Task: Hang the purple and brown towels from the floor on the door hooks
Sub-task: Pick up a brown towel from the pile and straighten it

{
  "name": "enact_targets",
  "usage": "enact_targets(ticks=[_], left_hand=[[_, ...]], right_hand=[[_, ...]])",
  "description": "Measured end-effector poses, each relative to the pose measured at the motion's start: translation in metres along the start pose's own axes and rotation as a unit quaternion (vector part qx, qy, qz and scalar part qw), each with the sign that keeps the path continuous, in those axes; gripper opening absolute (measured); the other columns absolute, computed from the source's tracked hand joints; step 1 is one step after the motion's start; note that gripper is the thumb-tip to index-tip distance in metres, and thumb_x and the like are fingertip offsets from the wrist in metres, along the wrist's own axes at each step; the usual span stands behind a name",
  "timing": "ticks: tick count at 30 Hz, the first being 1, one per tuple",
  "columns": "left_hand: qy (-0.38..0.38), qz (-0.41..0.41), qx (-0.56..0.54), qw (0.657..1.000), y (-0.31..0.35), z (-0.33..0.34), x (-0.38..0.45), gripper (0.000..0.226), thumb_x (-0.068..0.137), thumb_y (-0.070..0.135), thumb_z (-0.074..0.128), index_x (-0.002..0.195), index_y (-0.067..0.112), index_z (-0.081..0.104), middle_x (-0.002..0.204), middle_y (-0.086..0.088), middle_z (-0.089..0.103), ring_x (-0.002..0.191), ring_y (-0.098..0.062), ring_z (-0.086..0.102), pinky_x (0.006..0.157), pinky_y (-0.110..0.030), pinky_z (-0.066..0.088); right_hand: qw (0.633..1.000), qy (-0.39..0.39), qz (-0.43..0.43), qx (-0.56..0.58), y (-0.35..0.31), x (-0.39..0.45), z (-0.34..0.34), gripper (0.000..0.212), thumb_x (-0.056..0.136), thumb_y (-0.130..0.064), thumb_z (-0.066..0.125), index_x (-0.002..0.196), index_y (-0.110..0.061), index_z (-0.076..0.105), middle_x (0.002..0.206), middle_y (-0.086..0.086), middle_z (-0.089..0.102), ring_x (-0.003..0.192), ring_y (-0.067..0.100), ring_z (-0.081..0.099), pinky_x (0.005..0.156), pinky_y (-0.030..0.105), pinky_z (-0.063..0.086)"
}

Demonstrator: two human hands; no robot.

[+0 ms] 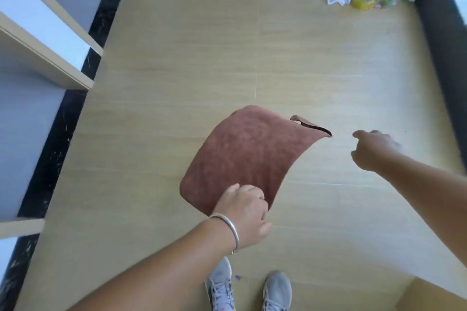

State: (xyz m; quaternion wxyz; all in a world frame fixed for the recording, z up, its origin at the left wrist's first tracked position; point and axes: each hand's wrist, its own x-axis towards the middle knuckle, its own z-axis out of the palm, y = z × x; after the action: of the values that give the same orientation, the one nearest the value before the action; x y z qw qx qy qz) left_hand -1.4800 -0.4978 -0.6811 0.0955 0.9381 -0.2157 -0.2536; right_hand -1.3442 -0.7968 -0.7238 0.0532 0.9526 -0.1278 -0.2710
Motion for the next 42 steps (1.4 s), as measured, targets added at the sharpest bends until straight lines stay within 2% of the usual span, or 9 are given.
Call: enact_targets(ticks=[4, 9, 13, 17, 23, 32, 35, 38, 42], left_hand=[[-0.125, -0.042, 0.025, 0.991, -0.013, 0.080, -0.010, 0.034, 0.087, 0.039, 0.052, 0.117, 0.026, 0.059, 0.120, 0.003, 0.057, 0.116, -0.021, 0.049, 0.099, -0.036, 0.033], [-0.197, -0.101, 0.105, 0.970, -0.082, 0.146, -0.019, 0.035, 0.089, 0.034, 0.053, 0.123, 0.028, 0.053, 0.126, 0.006, 0.056, 0.120, -0.020, 0.050, 0.098, -0.035, 0.035], [-0.173, -0.107, 0.123, 0.971, -0.129, 0.184, -0.009, 0.037, 0.086, 0.028, 0.053, 0.122, 0.029, 0.049, 0.125, 0.006, 0.054, 0.120, -0.019, 0.050, 0.099, -0.033, 0.035], [-0.132, -0.086, 0.133, 0.979, -0.168, 0.225, 0.024, 0.055, 0.086, 0.024, 0.053, 0.138, 0.024, 0.037, 0.138, 0.005, 0.046, 0.129, -0.017, 0.042, 0.107, -0.031, 0.032], [-0.129, -0.076, 0.160, 0.976, -0.234, 0.311, 0.112, 0.069, 0.090, 0.021, 0.049, 0.152, 0.014, 0.017, 0.159, -0.002, 0.018, 0.145, -0.017, 0.020, 0.116, -0.030, 0.018], [-0.109, -0.065, 0.224, 0.966, -0.317, 0.384, 0.203, 0.083, 0.089, 0.012, 0.048, 0.153, 0.011, -0.005, 0.161, -0.006, -0.012, 0.149, -0.020, -0.001, 0.120, -0.034, 0.010], [-0.048, -0.057, 0.214, 0.974, -0.332, 0.398, 0.214, 0.075, 0.090, -0.004, 0.035, 0.155, 0.017, 0.001, 0.163, 0.001, -0.004, 0.148, -0.014, 0.006, 0.112, -0.029, 0.029], [-0.006, -0.052, 0.203, 0.978, -0.340, 0.399, 0.219, 0.066, 0.095, -0.003, 0.033, 0.154, 0.023, 0.017, 0.161, 0.005, 0.013, 0.145, -0.012, 0.021, 0.098, -0.031, 0.042], [0.002, -0.077, 0.215, 0.974, -0.327, 0.385, 0.226, 0.053, 0.094, 0.002, 0.040, 0.144, 0.020, 0.038, 0.147, 0.001, 0.041, 0.121, -0.024, 0.048, 0.083, -0.039, 0.047]], right_hand=[[0.995, -0.010, -0.094, -0.014, -0.027, -0.041, 0.072, 0.048, 0.089, -0.028, 0.052, 0.135, -0.026, 0.043, 0.133, 0.005, 0.049, 0.123, 0.027, 0.045, 0.092, 0.037, 0.040], [0.978, -0.036, -0.205, -0.002, -0.077, -0.082, 0.161, 0.053, 0.084, -0.026, 0.057, 0.135, -0.026, 0.040, 0.140, 0.002, 0.044, 0.129, 0.024, 0.039, 0.102, 0.035, 0.033], [0.967, -0.066, -0.244, -0.008, -0.103, -0.097, 0.223, 0.069, 0.083, -0.033, 0.059, 0.143, -0.021, 0.029, 0.152, 0.004, 0.031, 0.140, 0.023, 0.026, 0.113, 0.037, 0.025], [0.964, -0.089, -0.249, -0.014, -0.131, -0.086, 0.275, 0.085, 0.087, -0.041, 0.055, 0.153, -0.017, 0.008, 0.161, 0.004, 0.010, 0.148, 0.021, 0.008, 0.119, 0.041, 0.013], [0.959, -0.083, -0.268, -0.048, -0.188, -0.019, 0.366, 0.082, 0.092, -0.034, 0.047, 0.154, -0.011, -0.001, 0.162, 0.005, -0.002, 0.149, 0.023, 0.000, 0.120, 0.043, 0.011], [0.965, -0.083, -0.223, -0.107, -0.241, 0.050, 0.465, 0.082, 0.090, -0.026, 0.043, 0.150, 0.003, -0.007, 0.158, 0.022, -0.012, 0.147, 0.034, -0.004, 0.117, 0.048, 0.016], [0.974, -0.034, -0.198, -0.106, -0.259, 0.065, 0.477, 0.067, 0.096, -0.013, 0.032, 0.145, 0.014, -0.004, 0.153, 0.036, -0.002, 0.143, 0.047, 0.007, 0.109, 0.049, 0.032], [0.971, 0.012, -0.197, -0.132, -0.267, 0.085, 0.474, 0.053, 0.096, -0.003, 0.017, 0.142, 0.020, 0.003, 0.149, 0.040, 0.012, 0.138, 0.049, 0.023, 0.095, 0.044, 0.045], [0.958, 0.035, -0.243, -0.149, -0.247, 0.099, 0.451, 0.046, 0.093, -0.003, 0.027, 0.135, 0.003, 0.044, 0.134, 0.024, 0.048, 0.115, 0.035, 0.053, 0.073, 0.035, 0.045]])
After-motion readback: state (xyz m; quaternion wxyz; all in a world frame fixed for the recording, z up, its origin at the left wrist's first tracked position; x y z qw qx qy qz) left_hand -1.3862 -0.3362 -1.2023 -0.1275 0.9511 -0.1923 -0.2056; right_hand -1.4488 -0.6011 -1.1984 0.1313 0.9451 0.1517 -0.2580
